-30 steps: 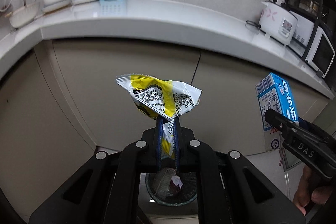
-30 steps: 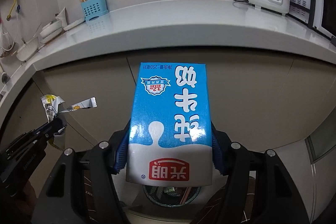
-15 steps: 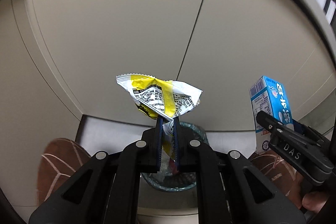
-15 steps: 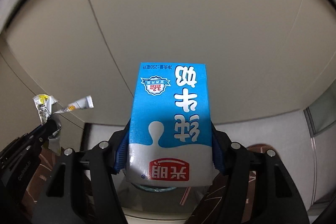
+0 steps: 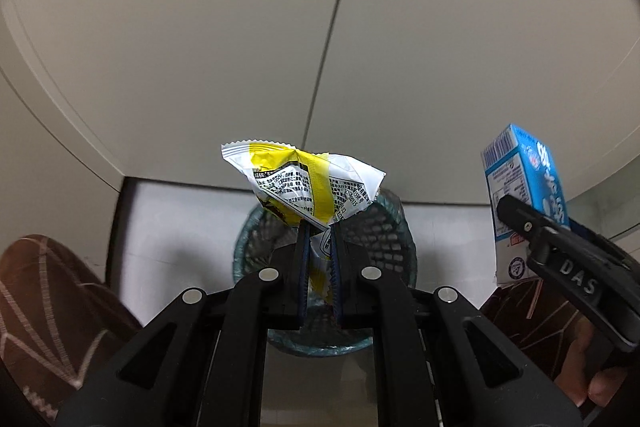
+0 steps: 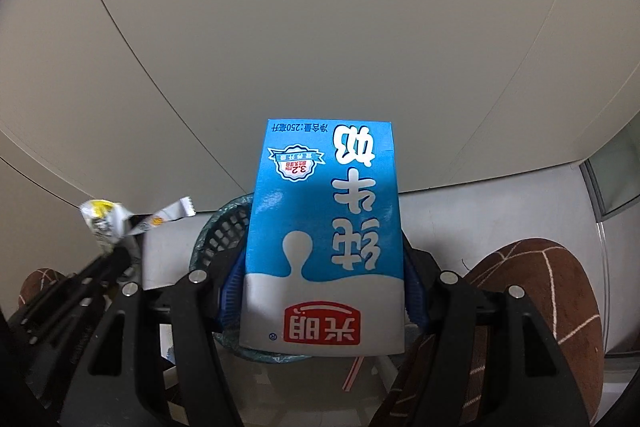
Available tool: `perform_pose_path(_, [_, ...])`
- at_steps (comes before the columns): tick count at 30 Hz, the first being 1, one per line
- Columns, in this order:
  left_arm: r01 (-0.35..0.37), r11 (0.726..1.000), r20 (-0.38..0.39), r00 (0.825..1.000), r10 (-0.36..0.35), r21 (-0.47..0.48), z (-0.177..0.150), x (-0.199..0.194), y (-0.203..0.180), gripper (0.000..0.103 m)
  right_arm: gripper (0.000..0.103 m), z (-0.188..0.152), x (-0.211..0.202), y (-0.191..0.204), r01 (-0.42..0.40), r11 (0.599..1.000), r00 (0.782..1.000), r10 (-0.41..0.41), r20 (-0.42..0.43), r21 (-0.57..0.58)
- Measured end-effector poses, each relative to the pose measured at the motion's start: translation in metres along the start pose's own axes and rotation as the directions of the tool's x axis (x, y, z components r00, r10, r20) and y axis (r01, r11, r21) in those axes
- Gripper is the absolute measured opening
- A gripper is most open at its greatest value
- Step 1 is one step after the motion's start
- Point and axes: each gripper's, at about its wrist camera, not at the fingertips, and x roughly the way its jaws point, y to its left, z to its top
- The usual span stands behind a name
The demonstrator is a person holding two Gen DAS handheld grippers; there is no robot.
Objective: Collect trash
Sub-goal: 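Carry the yellow wrapper and milk carton down over the black bin, then open the left tool over the bin while the right tool releases the carton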
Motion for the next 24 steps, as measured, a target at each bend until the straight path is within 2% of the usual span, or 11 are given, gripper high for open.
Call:
perform_pose_path(5, [0.021,1.0,-0.093,0.996,-0.019,0.02,-0.004,0.04,-0.005,0.008,0.061,-0.001,0.007,0.001,0.011,1.0,1.0,-0.011,0.002,0.0])
perform_pose_path(10, [0.072,0.996,-0.133,0.989,-0.066,0.046,-0.008,0.054,-0.013,0.012,0.061,-0.008,0.006,0.004,0.004,1.0,1.0,-0.004,-0.001,0.024])
perform_pose_path(11, [0.078,0.996,-0.142,0.987,-0.069,0.053,-0.008,0.056,-0.014,0.017,0.061,-0.01,0.004,0.001,0.003,1.0,1.0,-0.003,-0.001,0.031])
perform_pose_path(12, [0.081,0.995,-0.145,0.987,-0.072,0.054,-0.009,0.059,-0.012,0.027,0.061,-0.011,0.004,0.0,0.002,0.999,1.0,-0.002,-0.002,0.037])
perform_pose_path(13, [0.09,0.995,-0.146,0.986,-0.081,0.052,-0.01,0.059,-0.013,0.03,0.061,-0.011,0.004,-0.001,0.001,0.999,1.0,0.0,-0.003,0.042])
perform_pose_path(17, [0.097,0.993,-0.121,0.989,-0.089,0.064,-0.011,0.055,-0.019,0.043,0.061,-0.009,0.003,0.0,-0.003,0.999,1.0,0.003,0.002,0.049])
perform_pose_path(19, [0.089,0.993,-0.104,0.991,-0.082,0.071,-0.01,0.053,-0.021,0.046,0.061,-0.009,0.002,-0.001,-0.005,0.998,1.0,0.005,0.006,0.057])
perform_pose_path(20, [0.082,0.994,-0.098,0.992,-0.075,0.072,-0.011,0.052,-0.023,0.052,0.061,-0.009,0.001,-0.001,-0.007,0.998,1.0,0.006,0.01,0.064])
perform_pose_path(24, [0.085,0.993,-0.108,0.991,-0.077,0.076,-0.012,0.055,-0.025,0.062,0.061,-0.009,0.003,-0.006,-0.012,0.996,1.0,0.011,0.014,0.09])
